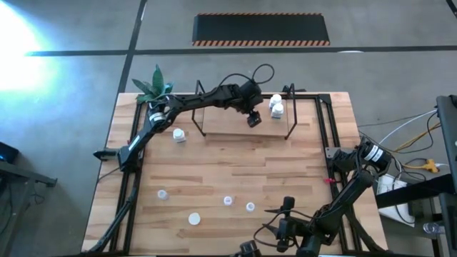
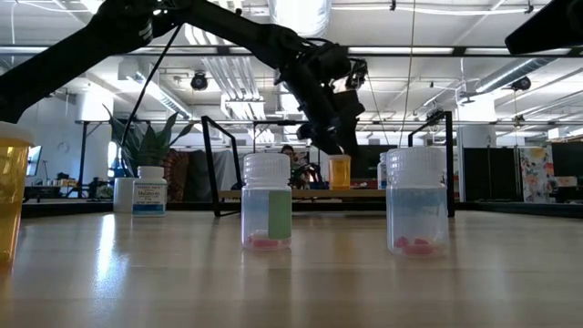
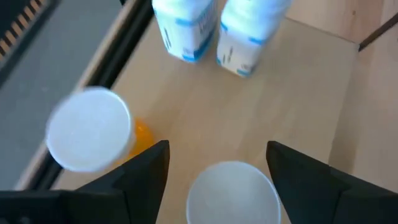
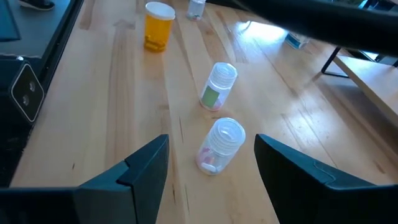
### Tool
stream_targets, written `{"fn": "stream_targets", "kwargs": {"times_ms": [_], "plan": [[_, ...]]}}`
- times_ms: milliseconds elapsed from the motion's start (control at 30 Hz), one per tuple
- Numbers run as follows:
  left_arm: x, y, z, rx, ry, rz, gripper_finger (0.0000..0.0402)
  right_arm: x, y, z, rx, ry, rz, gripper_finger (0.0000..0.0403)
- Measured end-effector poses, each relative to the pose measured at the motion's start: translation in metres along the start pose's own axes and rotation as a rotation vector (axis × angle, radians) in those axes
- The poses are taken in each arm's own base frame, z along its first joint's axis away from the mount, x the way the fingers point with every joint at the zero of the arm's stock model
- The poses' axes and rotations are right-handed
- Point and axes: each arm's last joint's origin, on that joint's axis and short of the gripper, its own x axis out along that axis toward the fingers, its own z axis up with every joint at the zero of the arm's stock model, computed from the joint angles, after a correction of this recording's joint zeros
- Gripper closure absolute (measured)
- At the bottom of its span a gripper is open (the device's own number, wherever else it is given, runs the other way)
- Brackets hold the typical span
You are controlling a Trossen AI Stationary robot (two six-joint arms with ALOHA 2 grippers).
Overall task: Pick and place medicine bottles onto shelf by color
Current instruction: Put the top large orange medicine bottle on the shelf aligned with the other large orange medicine bottle, then put the small orange medicine bottle on the shelf aligned with the other small orange medicine bottle
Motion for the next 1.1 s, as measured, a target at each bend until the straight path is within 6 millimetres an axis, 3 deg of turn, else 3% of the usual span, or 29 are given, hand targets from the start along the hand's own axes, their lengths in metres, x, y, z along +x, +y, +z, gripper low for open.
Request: {"fn": "stream_targets", "kwargs": {"times_ms": [200,333,467,667,867,1100], "plan": [[-0.011,-0.002,0.004,0.042,0.000,0.002,0.0149,0.000,0.000,0.000,0.011,0.000,0.000,0.0177],[-0.048,-0.007,0.012,0.074,-0.012,0.009,0.0149,0.000,0.000,0.000,0.012,0.000,0.000,0.0177],[-0.084,-0.016,0.006,0.112,0.088,0.029,0.0151,0.000,0.000,-0.001,0.008,0.002,-0.001,0.0177],[-0.142,-0.055,-0.016,0.227,0.159,0.215,0.0162,0.002,-0.003,-0.007,0.020,0.009,-0.008,0.0177],[-0.178,-0.094,-0.077,0.213,0.037,0.187,0.0168,0.005,-0.010,-0.024,0.066,0.020,-0.040,0.0177],[-0.194,-0.133,-0.185,0.178,-0.214,-0.008,0.0169,0.008,-0.018,-0.037,0.105,0.018,-0.071,0.0177]]}}
